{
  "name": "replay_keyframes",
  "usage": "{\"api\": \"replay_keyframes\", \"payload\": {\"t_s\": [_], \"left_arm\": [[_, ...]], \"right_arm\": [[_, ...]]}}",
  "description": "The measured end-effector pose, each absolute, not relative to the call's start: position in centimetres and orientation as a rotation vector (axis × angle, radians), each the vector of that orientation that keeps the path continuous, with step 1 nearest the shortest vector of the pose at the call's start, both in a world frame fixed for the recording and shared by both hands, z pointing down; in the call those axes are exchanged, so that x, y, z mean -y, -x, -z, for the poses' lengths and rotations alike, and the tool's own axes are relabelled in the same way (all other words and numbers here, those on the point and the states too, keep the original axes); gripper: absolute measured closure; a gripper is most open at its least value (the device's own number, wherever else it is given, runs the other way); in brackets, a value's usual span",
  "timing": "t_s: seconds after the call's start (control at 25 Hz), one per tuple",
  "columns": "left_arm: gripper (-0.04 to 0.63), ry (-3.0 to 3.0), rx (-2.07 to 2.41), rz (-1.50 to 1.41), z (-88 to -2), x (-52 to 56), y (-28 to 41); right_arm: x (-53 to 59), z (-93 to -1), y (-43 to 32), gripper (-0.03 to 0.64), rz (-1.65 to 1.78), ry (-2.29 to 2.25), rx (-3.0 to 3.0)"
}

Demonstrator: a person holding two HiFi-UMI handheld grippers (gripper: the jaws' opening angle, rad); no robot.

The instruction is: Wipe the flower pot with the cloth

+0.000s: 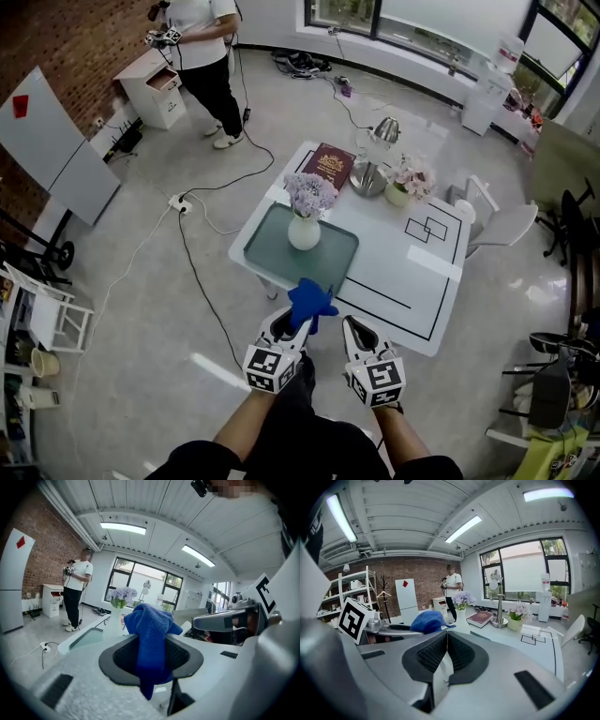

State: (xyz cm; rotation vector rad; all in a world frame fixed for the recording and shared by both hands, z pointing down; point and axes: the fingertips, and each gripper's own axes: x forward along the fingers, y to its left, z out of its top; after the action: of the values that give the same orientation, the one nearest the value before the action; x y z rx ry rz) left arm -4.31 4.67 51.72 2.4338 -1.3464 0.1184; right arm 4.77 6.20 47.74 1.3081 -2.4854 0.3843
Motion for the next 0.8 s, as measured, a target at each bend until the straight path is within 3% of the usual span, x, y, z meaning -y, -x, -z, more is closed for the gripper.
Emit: {"api": "replay_keyframes", "payload": {"t_s": [0.32, 0.8], "left_arm": [[0.457, -2.507, 1.245, -0.195, -52.8, 4.5, 6.5], [0.457, -2.405, 1.255, -0.236, -57.1, 7.8, 8.0]], "right_arm": [[4.0, -49.1, -2.6, 0.607, -0.475, -1.337, 2.447], [8.4, -52.3, -3.2, 0.607, -0.532, -1.284, 2.411]]}}
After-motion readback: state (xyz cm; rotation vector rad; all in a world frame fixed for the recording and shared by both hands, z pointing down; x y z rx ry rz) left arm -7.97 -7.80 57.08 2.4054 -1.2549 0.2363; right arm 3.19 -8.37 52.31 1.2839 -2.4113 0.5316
